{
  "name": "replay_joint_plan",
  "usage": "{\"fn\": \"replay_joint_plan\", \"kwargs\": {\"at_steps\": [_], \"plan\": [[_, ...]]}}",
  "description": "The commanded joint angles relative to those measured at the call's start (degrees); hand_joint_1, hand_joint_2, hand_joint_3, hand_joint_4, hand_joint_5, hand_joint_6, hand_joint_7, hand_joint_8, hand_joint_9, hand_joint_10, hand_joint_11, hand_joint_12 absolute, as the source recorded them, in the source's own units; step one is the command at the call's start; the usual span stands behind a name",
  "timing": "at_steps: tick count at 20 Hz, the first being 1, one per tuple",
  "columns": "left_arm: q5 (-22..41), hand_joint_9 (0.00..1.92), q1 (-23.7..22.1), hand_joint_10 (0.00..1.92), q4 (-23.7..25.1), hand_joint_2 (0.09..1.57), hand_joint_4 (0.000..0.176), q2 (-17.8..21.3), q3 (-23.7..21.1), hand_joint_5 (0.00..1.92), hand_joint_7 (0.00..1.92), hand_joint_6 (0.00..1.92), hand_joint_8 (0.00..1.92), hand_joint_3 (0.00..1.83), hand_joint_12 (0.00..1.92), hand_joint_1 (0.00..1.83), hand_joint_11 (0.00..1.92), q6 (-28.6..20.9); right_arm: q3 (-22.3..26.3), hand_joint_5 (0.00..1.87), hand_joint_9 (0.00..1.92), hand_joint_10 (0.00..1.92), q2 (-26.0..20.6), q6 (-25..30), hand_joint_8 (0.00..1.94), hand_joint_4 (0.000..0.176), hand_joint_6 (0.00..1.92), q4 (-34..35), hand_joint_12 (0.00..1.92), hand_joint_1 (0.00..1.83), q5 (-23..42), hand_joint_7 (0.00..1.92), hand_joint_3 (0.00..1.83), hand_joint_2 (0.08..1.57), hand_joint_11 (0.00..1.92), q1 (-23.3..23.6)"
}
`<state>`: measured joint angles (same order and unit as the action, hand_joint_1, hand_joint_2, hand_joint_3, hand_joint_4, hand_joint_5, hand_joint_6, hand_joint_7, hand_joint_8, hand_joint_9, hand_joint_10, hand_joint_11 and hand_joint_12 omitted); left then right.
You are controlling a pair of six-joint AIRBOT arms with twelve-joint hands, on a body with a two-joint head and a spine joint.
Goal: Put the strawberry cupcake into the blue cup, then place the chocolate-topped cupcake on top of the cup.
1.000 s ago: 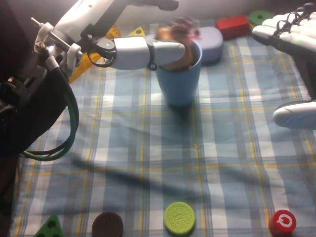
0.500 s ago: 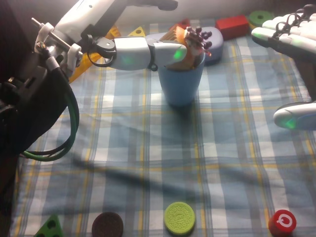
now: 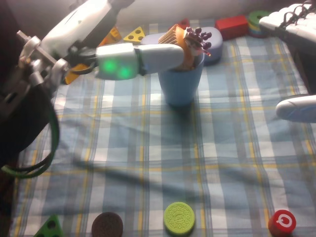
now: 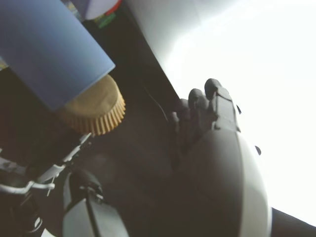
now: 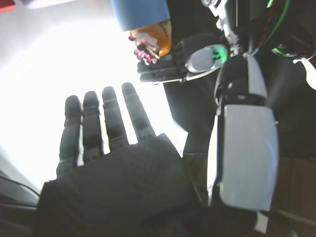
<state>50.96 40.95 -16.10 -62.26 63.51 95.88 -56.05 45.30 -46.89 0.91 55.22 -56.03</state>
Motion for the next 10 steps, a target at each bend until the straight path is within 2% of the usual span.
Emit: {"fn": "replay_joint_plan", "kwargs": {"at_steps": [1,2,3,4,5,6,7,8,9,10], "plan": [[7.4,0.03,0.4,0.01,0.6,0.74,0.045,0.9,-0.5,0.02,0.06,0.0,0.01,0.0,0.0,0.34,0.01,-0.3,0.0,0.04,0.01,0.0,0.1,-0.1,0.0,0.055,0.0,0.9,0.03,0.0,7.8,0.04,0.0,0.87,0.0,0.2],[8.0,0.03,2.0,0.01,0.2,0.74,0.045,2.3,-1.7,0.02,0.06,0.0,0.01,0.0,0.0,0.34,0.01,-0.3,0.1,0.04,0.01,0.0,0.3,-0.3,0.0,0.055,0.0,1.1,0.03,0.0,8.0,0.04,0.0,0.87,0.0,0.0],[8.9,0.0,4.1,0.0,-0.4,0.76,0.0,3.8,-3.1,0.02,0.03,0.0,0.0,0.01,0.0,0.29,0.0,-0.3,0.1,0.07,0.0,0.0,0.4,-0.3,0.01,0.04,0.01,1.4,0.01,0.0,8.1,0.06,0.0,0.88,0.0,-0.2],[10.1,0.0,6.2,0.0,-1.6,0.85,0.0,5.3,-4.5,0.03,0.01,0.0,0.0,0.01,0.0,0.24,0.0,-0.3,0.0,0.09,0.0,0.0,0.6,-0.4,0.02,0.034,0.02,1.7,0.0,0.0,8.3,0.08,0.0,0.88,0.0,-0.3],[11.4,0.0,8.7,0.0,-3.2,0.85,0.0,6.7,-5.8,0.03,0.01,0.0,0.0,0.01,0.0,0.24,0.0,-0.2,0.1,0.09,0.0,0.0,0.7,-0.9,0.02,0.034,0.02,2.1,0.0,0.0,8.6,0.08,0.0,0.88,0.0,-0.4],[14.0,0.0,12.7,0.0,-6.5,0.9,0.02,8.6,-7.8,0.02,0.0,0.0,0.0,0.02,0.0,0.19,0.0,0.2,0.7,0.1,0.0,0.0,0.9,-3.7,0.01,0.031,0.01,3.6,0.0,0.0,9.1,0.09,0.0,0.88,0.0,-0.8],[14.4,0.0,13.7,0.0,-7.2,0.9,0.02,8.9,-8.2,0.02,0.0,0.0,0.0,0.02,0.0,0.19,0.0,0.4,0.9,0.1,0.0,0.0,0.9,-4.7,0.01,0.031,0.01,4.1,0.0,0.0,9.1,0.09,0.0,0.88,0.0,-1.0],[16.6,0.01,16.9,0.01,-9.8,0.88,0.021,10.0,-9.9,0.07,0.06,0.02,0.02,0.01,0.0,0.22,0.0,1.8,2.0,0.07,0.0,0.0,0.9,-8.5,0.0,0.02,0.0,5.5,0.0,0.0,9.4,0.04,0.01,0.9,0.0,-1.2],[18.9,0.01,19.5,0.01,-12.1,0.88,0.021,10.9,-11.7,0.07,0.06,0.02,0.02,0.01,0.0,0.22,0.0,2.9,3.0,0.07,0.0,0.0,1.0,-11.7,0.0,0.02,0.0,6.9,0.0,0.0,10.0,0.04,0.01,0.9,0.0,-1.5],[21.6,0.06,21.9,0.01,-14.0,0.87,0.013,11.5,-13.3,0.11,0.1,0.01,0.01,0.0,0.02,0.17,0.04,4.1,3.6,0.07,0.0,0.0,1.1,-14.1,0.0,0.025,0.0,8.0,0.0,0.0,11.1,0.03,0.0,0.89,0.0,-1.9]]}}
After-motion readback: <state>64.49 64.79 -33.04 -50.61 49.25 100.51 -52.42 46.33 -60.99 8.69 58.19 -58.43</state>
